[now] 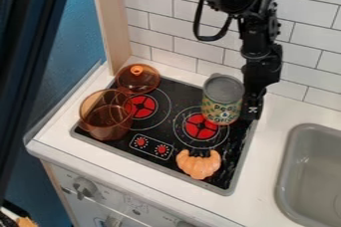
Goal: Put the can above the igniter buttons
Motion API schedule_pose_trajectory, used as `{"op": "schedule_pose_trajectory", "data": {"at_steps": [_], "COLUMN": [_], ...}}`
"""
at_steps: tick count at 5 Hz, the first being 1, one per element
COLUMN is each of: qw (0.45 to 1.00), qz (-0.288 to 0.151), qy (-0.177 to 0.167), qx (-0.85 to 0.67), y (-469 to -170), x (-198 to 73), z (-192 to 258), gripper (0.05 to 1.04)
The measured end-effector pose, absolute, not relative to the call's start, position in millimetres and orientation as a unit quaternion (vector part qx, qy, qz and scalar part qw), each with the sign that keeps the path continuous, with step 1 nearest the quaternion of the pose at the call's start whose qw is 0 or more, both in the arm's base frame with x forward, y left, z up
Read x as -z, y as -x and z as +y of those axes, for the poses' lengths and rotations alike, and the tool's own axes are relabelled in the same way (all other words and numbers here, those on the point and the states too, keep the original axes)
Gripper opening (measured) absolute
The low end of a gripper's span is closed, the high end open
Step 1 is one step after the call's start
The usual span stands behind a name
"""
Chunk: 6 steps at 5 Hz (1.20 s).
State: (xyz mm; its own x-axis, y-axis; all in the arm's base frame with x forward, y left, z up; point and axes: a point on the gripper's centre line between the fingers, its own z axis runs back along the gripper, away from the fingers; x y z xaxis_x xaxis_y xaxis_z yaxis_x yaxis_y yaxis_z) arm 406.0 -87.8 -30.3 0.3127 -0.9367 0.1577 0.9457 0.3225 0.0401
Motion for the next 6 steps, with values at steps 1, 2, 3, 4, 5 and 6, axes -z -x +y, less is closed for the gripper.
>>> {"op": "schedule_pose_trajectory", "data": {"at_steps": [1,2,3,4,5,6], "qw": [0.825,0.836,0.848,0.856,0.866,0.879], "qz": [-0.066,-0.047,-0.04,-0.031,-0.03,-0.026], "qy": [0.033,0.042,0.041,0.026,0.014,0.009], "qx": [0.56,0.544,0.527,0.515,0.499,0.476], "y": [-399,-386,-383,-380,-375,-366], "x": [38,48,51,46,39,37], "z": [-74,-63,-52,-41,-31,-20], "gripper": [0.999,1.001,1.001,1.0,1.0,1.0]}}
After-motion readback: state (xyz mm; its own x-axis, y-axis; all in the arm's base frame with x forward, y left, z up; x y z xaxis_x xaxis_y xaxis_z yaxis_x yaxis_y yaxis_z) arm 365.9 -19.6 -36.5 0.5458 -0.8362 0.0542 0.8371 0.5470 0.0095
